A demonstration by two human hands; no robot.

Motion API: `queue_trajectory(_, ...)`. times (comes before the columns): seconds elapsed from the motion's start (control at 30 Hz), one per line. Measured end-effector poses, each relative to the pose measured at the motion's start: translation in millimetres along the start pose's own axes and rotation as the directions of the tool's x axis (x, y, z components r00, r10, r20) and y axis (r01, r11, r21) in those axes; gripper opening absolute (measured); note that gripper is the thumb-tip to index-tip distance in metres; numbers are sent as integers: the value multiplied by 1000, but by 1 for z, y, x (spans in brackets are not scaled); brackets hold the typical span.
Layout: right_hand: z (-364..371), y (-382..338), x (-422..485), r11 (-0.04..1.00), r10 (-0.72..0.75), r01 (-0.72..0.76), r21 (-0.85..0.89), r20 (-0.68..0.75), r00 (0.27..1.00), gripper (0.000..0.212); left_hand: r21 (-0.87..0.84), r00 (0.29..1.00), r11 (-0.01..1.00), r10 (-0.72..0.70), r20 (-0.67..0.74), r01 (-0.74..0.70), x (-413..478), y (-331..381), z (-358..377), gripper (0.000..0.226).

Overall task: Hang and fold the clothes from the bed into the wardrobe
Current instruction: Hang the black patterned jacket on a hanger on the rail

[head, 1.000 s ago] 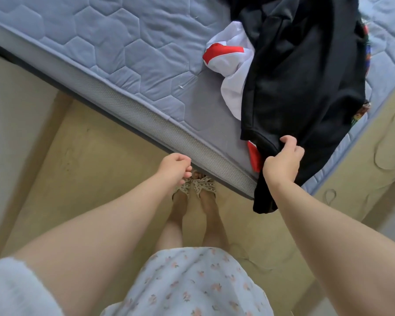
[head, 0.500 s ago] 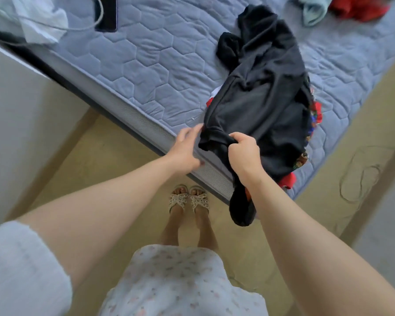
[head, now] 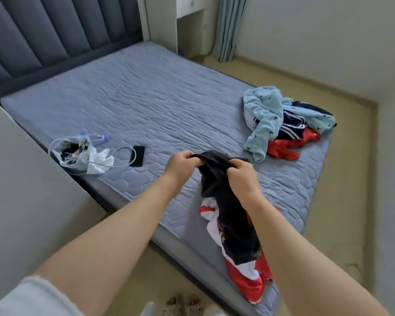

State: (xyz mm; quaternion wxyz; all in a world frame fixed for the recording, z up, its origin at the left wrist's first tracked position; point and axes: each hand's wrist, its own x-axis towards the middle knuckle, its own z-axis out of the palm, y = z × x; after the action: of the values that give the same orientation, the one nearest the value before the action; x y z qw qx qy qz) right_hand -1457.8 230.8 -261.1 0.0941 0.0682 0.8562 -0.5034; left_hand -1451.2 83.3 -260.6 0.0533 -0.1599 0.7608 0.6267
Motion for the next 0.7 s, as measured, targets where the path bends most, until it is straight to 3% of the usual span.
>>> queue_trajectory(0.17,-42,-80,2,947,-285,309,85,-215,934,25,-189,953,934,294,-73,-303,-19,92,-24,12)
queue_trajectory(0.27,-60,-120,-3,865,-443,496,75,-349,826,29,-185,874,856,458,-162,-483,-32,133,-41,18)
queue_trajectory(0.33,-66,-137,-7,831,-474,547,101,-386,791,30,-112,833,829,529,-163,-548,-39,150,-53,14)
queue_trajectory(0.47,-55,-136,-9,854,-473,513,90,-279,836,29,174,905,889,422,46,-424,-49,148,-73,10)
queue_trajectory(0.53,-38,-129,-10,856,-488,508,94,-172,856,30,194,906,888,424,2,-416,-53,133,-83,11)
queue_trajectory(0.63,-10,-133,-10,848,-513,511,142,-25,858,29,158,861,873,483,-160,-461,-61,116,-105,9)
queue_trajectory(0.7,8,-138,-9,841,-534,524,135,46,844,28,210,826,846,528,-196,-491,-70,107,-121,14)
